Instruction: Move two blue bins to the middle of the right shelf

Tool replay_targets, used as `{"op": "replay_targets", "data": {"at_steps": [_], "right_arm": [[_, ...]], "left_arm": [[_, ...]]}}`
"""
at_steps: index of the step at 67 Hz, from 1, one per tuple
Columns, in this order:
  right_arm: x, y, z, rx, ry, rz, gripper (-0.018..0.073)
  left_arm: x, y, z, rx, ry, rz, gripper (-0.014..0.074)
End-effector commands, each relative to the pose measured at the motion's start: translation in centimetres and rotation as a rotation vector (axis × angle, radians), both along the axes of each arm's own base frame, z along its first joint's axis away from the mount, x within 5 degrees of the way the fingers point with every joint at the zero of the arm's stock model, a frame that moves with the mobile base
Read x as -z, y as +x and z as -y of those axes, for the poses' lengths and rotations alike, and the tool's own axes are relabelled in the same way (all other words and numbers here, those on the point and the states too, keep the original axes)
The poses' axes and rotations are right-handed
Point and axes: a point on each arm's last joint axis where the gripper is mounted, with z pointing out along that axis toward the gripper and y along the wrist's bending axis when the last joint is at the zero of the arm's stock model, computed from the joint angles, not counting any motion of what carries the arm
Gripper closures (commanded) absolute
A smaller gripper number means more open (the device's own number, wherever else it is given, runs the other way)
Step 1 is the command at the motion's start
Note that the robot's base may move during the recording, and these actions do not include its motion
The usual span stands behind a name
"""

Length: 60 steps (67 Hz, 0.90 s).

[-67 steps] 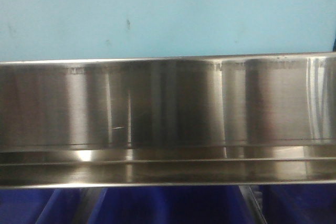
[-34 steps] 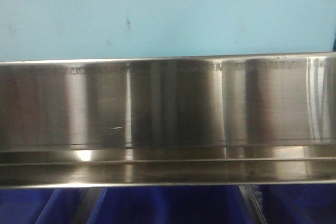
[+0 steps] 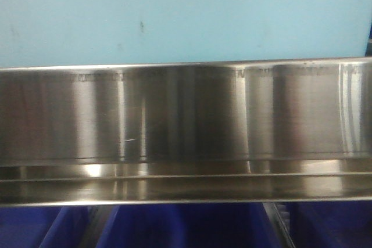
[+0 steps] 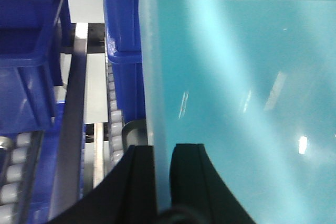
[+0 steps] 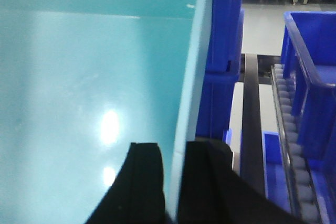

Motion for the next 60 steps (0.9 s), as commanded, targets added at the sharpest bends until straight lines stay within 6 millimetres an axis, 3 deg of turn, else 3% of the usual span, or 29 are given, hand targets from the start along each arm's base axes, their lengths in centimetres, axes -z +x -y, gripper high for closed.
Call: {"op": "replay_targets", "data": {"at_steps": [1, 23, 28, 40, 60], "right_arm": [[-1.0, -1.4, -0.6, -0.014, 0.034, 0.018, 0.0701], [0.2, -3.3, -1.4, 0.104, 0.012, -0.05, 0.0701], [1.4, -3.5, -1.8, 0.159, 0.02, -0.088, 0.0701], [3.1, -3.9, -3.5, 0.09, -0.027, -0.096, 0.0701], [6.1, -4.0, -3.6, 0.102, -0.012, -0.165, 0.0701]], "left_arm": [[-1.6, -2.2, 0.8, 0.063, -0.075, 0.073, 0.0707], [1.5, -5.7, 0.3, 0.043, -0.085, 0.062, 0.0707], [2.7, -5.8, 0.1, 0.026, -0.088, 0.041, 0.0707], [4.9, -5.5, 0.4, 0.039, -0.077, 0.01, 0.0707], [6.7, -5.3, 0.7, 0.05, -0.076, -0.03, 0.0707]]}}
